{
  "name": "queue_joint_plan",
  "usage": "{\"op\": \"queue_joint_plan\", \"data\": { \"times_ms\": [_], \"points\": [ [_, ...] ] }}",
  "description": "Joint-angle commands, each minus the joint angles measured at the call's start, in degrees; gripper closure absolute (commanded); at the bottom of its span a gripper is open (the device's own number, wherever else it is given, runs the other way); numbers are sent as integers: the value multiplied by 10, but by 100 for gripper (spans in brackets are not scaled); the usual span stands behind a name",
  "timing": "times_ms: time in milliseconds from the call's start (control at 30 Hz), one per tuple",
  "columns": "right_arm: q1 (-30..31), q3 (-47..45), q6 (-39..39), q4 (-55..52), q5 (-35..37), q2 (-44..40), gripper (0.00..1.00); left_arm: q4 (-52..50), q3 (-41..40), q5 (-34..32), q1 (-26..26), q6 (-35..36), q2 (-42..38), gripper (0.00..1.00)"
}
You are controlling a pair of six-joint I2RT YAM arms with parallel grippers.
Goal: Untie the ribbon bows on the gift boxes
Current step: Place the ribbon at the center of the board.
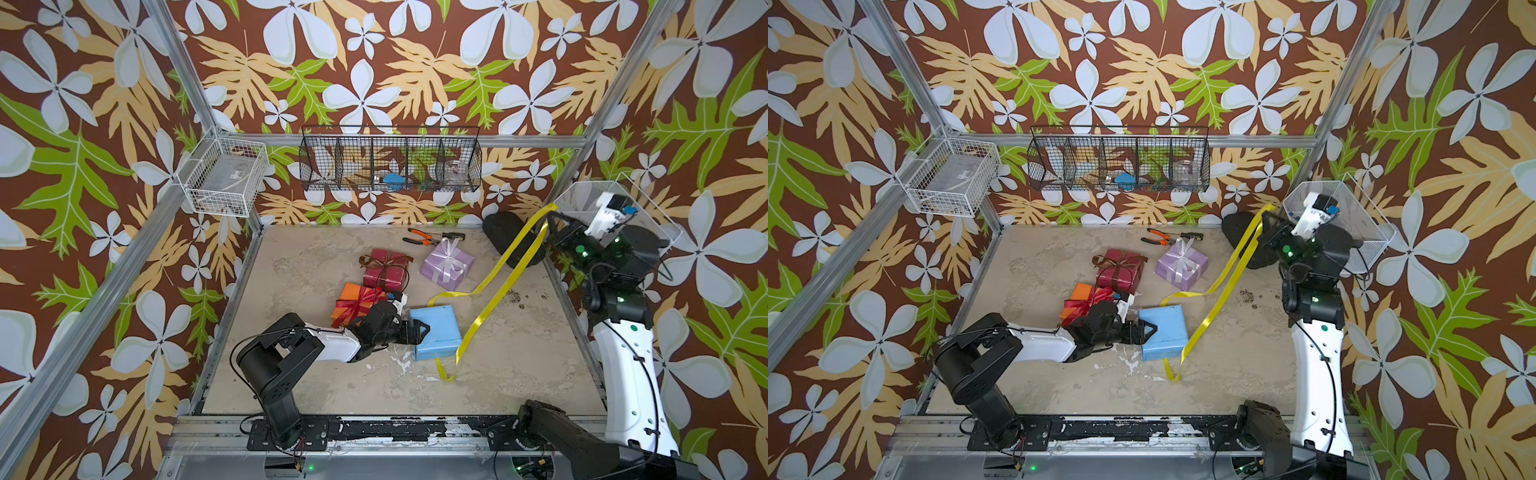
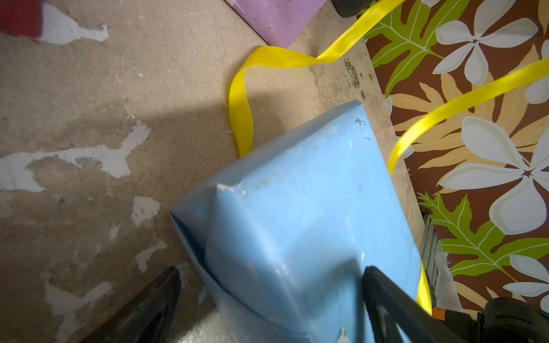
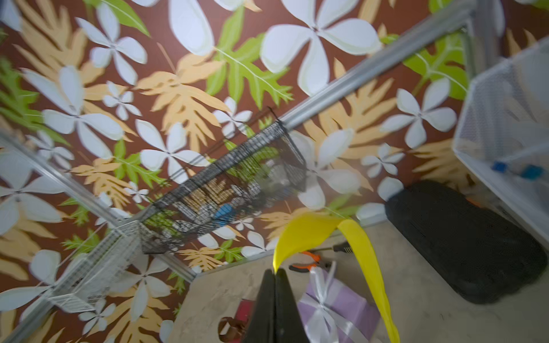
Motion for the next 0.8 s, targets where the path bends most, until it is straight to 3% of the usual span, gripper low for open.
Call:
{"op": "queue_joint_plan", "data": {
  "times_ms": [0,333,433,500,567,600,633,767],
  "points": [
    [0,-79,-32,6,102,-16,100,-115,-1,-16,0,25,11,3],
    [3,-263,-9,78,64,63,100,-119,7,-15,-1,26,16,3],
    [3,-287,-24,74,81,94,91,-119,11,-13,0,25,17,3],
    [3,-281,-37,53,94,118,63,-121,14,-12,0,26,16,3],
    [4,-264,-55,20,105,140,41,-123,14,-12,0,26,13,3],
    [7,-252,-68,5,117,148,25,-122,14,-12,-1,25,10,3],
    [12,-244,-78,-12,130,152,1,-123,13,-12,0,25,7,3],
    [58,-223,-96,-45,185,135,0,-123,15,-10,0,22,-4,3]
  ]
}}
